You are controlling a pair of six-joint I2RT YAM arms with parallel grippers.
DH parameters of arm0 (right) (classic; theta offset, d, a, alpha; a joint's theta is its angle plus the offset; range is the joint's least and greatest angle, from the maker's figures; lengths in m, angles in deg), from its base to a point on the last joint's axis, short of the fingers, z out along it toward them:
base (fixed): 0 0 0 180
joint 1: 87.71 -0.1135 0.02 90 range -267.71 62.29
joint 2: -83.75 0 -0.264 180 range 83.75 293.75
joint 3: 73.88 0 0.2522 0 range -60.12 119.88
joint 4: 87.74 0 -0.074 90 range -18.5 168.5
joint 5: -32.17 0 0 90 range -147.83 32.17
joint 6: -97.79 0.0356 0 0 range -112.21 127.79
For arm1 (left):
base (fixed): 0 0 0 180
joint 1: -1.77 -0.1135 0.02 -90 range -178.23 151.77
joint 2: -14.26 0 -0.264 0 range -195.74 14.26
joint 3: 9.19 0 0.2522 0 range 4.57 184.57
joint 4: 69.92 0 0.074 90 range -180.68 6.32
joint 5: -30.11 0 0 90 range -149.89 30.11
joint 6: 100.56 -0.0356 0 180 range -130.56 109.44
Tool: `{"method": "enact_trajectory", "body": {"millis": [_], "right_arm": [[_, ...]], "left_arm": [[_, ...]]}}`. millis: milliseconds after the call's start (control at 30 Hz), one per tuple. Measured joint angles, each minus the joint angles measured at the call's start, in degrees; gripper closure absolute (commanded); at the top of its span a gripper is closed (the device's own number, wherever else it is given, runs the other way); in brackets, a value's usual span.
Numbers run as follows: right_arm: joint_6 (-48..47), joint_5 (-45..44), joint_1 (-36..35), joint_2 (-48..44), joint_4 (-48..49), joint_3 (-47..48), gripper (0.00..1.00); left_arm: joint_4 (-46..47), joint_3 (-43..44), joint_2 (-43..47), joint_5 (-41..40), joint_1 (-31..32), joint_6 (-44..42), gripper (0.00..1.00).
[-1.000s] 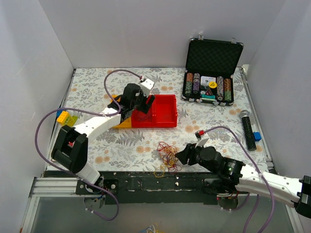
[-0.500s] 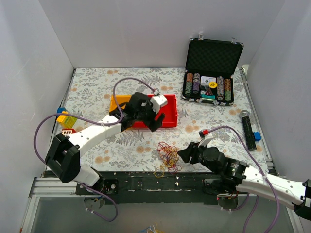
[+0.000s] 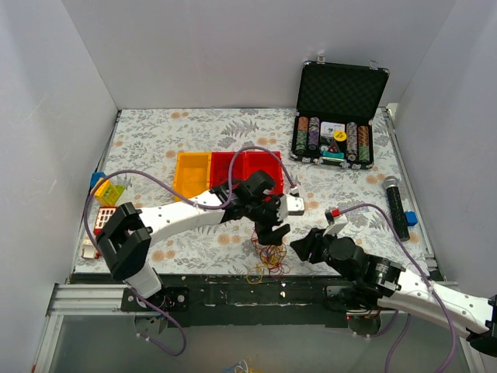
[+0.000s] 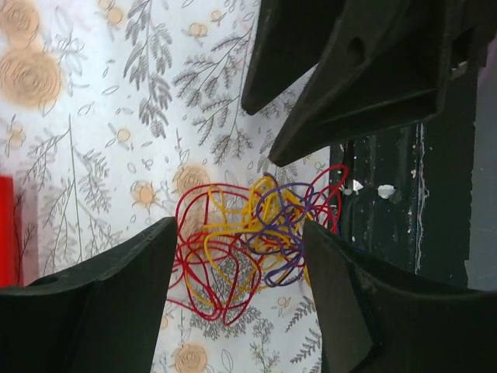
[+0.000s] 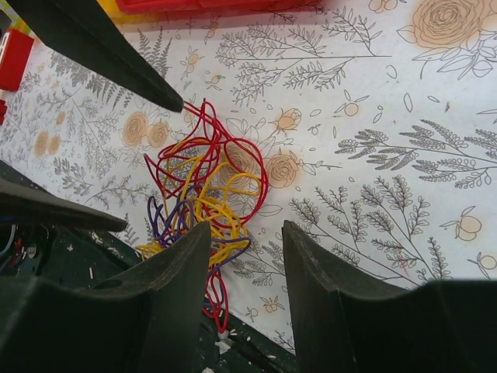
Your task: Untangle the cables
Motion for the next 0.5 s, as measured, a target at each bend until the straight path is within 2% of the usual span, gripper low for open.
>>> {"method": "enact_trajectory", "body": {"millis": [267, 500], "right_arm": [[1.1, -1.8, 0.0, -5.7, -5.9, 0.7, 0.51], [1.8, -2.4, 0.0, -7.4, -8.9, 1.3, 0.52]], "left_arm": [[-7.1, 5.5, -6.8, 5.7, 4.1, -12.5, 0.44], [-11.6, 7.6, -10.7, 7.2, 5.1, -20.5, 0.77]]}}
